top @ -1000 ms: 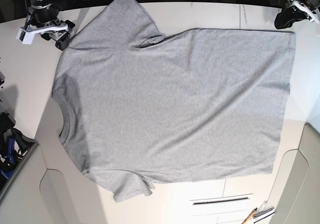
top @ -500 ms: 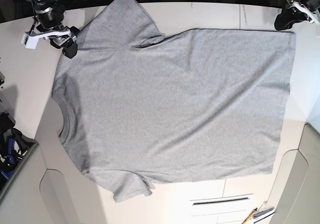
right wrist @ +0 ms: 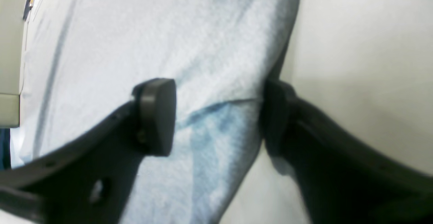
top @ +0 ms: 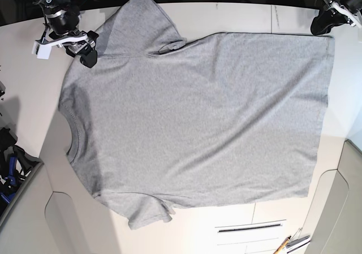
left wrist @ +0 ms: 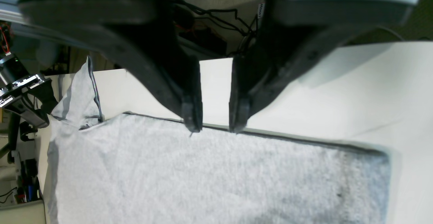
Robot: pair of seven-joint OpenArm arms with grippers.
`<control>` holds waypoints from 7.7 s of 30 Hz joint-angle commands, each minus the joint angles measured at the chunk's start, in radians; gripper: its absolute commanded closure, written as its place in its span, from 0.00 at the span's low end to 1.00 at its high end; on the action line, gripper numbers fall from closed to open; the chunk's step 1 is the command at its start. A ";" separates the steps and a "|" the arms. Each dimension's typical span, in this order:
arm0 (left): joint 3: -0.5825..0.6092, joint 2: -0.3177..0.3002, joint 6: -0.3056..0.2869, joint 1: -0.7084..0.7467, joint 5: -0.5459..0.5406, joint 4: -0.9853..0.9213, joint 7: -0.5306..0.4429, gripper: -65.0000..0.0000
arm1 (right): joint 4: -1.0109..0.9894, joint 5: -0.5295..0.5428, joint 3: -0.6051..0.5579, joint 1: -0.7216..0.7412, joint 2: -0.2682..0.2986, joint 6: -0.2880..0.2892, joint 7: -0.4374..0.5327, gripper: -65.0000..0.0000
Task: Fold the T-shirt properly
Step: 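Lower the left gripper onto the shirt's hem corner and grasp, then lift and drag the shirt with both grippers toward the robot base, then open the right gripper and raise it off the shirt, then move the right gripper to the shirt edge near the collar and grasp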
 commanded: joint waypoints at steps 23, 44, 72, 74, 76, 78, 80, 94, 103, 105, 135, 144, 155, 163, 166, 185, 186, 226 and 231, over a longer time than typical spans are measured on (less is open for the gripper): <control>-0.010 -0.014 -0.009 -0.164 0.098 -0.042 -0.015 0.52 | 0.006 -0.063 0.000 -0.007 0.003 0.034 -0.015 1.00; -0.207 -0.076 -0.009 -0.325 0.175 -0.417 -0.071 0.52 | 0.006 -0.064 0.000 -0.007 0.003 0.034 -0.016 1.00; -0.154 -0.033 -0.009 -0.282 0.103 -0.528 0.118 0.52 | 0.006 -0.071 0.000 -0.008 0.003 0.034 -0.019 1.00; -0.113 -0.034 -0.009 -0.282 0.078 -0.528 0.132 0.52 | 0.006 -0.071 0.000 -0.008 0.003 0.034 -0.019 1.00; -0.071 -0.034 -0.009 -0.282 0.072 -0.528 0.131 0.52 | 0.006 -0.071 0.000 -0.008 0.003 0.034 -0.019 1.00; -0.036 -0.033 -0.009 -0.282 0.065 -0.527 0.131 0.52 | 0.006 -0.071 0.000 -0.008 0.003 0.034 -0.019 1.00; -0.010 -0.033 -0.009 -0.285 0.061 -0.526 0.131 0.52 | 0.006 -0.071 0.000 -0.008 0.003 0.034 -0.019 1.00; -0.011 -0.034 -0.009 -0.285 0.010 -0.525 0.131 0.90 | 0.006 -0.071 0.005 -0.008 0.003 0.034 -0.060 1.00; -0.127 -0.034 -0.009 -0.282 0.010 -0.468 0.159 1.00 | 0.047 -0.071 0.073 -0.008 0.006 0.034 -0.131 1.00; -0.144 -0.034 -0.009 -0.282 0.010 -0.453 0.171 1.00 | 0.063 -0.071 0.092 -0.008 0.008 0.034 -0.156 1.00; -0.172 -0.037 -0.009 -0.401 0.195 -0.189 0.040 1.00 | 0.340 -0.175 0.018 0.051 0.009 0.034 -0.191 1.00; -0.037 -0.036 0.024 -0.505 0.406 -0.189 -0.089 1.00 | 0.098 -0.309 -0.077 0.261 0.009 0.015 -0.126 1.00; -0.037 -0.050 0.076 -0.542 0.457 -0.189 -0.125 1.00 | 0.051 -0.341 -0.077 0.378 0.053 0.016 -0.119 1.00; -0.037 -0.050 0.076 -0.542 0.474 -0.189 -0.125 1.00 | -0.011 -0.356 -0.077 0.378 0.067 0.017 -0.088 1.00; -0.037 -0.050 0.075 -0.542 0.475 -0.189 -0.125 1.00 | -0.028 -0.355 -0.077 0.378 0.067 0.017 -0.085 1.00; -0.105 -0.054 0.071 -0.542 0.478 -0.188 -0.167 0.60 | 0.209 -0.331 0.023 0.339 0.067 0.026 -0.368 0.52; -0.120 -0.055 0.068 -0.542 0.478 -0.187 -0.168 0.60 | 0.232 -0.329 0.036 0.320 0.067 0.027 -0.389 0.52; -0.231 -0.086 0.023 -0.542 0.467 -0.186 -0.150 0.60 | -0.025 -0.125 -0.275 0.100 0.037 0.087 -0.471 1.00; -0.231 -0.086 0.023 -0.542 0.448 -0.186 -0.144 0.60 | -0.025 -0.017 -0.276 0.206 0.035 0.161 -0.468 1.00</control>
